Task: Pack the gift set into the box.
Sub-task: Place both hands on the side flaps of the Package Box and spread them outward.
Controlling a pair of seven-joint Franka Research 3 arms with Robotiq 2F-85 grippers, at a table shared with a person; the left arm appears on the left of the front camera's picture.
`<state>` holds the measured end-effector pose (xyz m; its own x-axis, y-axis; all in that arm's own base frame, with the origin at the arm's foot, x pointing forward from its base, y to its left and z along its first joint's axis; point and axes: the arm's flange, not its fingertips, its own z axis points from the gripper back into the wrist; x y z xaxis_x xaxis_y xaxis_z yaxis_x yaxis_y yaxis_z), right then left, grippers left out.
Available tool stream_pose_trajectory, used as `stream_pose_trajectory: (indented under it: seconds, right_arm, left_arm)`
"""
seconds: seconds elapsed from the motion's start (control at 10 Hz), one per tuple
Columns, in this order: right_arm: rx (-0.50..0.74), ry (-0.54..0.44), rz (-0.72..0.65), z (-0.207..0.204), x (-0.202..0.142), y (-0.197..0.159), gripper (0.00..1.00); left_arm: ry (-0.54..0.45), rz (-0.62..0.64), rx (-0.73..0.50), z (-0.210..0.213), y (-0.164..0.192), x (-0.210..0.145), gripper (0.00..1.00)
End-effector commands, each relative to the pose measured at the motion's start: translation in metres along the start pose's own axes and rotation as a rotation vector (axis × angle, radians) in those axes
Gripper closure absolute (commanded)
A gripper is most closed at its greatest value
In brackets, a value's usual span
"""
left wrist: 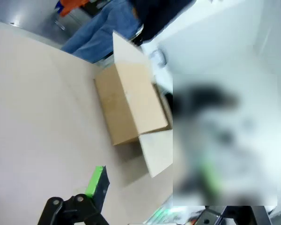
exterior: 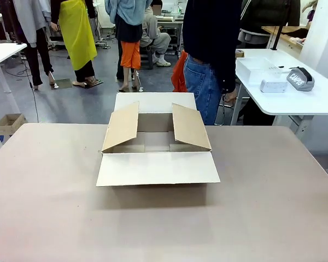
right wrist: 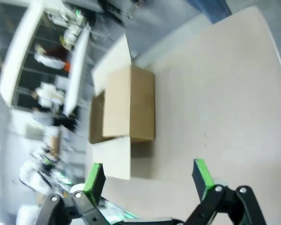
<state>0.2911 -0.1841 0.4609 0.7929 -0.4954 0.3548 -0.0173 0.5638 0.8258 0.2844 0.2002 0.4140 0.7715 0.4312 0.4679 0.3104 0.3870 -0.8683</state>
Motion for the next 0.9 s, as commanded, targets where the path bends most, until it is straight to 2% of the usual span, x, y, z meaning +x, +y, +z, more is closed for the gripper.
stream_pose_trajectory:
  seconds: [0.0, 0.1, 0.5, 0.6, 0.7, 0.8]
  right_arm:
    - [0.239, -0.228, -0.237, -0.041, -0.057, -0.045, 0.00]
    - [0.000, 0.000, 0.000, 0.000, 0.000, 0.000, 0.00]
    - [0.000, 0.000, 0.000, 0.000, 0.000, 0.000, 0.00]
    - [-0.011, 0.016, -0.033, -0.009, 0.000, 0.001, 0.00]
    - [-0.107, 0.067, 0.037, -0.027, -0.001, 0.026, 0.00]
    - [-0.176, 0.110, 0.160, -0.059, -0.004, 0.070, 0.00]
  left_arm:
    - [-0.242, 0.299, -0.253, -0.065, 0.005, -0.025, 0.00]
    - [0.000, 0.000, 0.000, 0.000, 0.000, 0.000, 0.00]
    - [0.000, 0.000, 0.000, 0.000, 0.000, 0.000, 0.00]
    - [0.010, 0.047, -0.009, -0.005, 0.008, 0.001, 0.00]
    - [0.039, 0.038, 0.094, -0.014, -0.006, 0.007, 0.00]
    - [0.089, -0.004, 0.201, -0.043, -0.039, 0.014, 0.00]
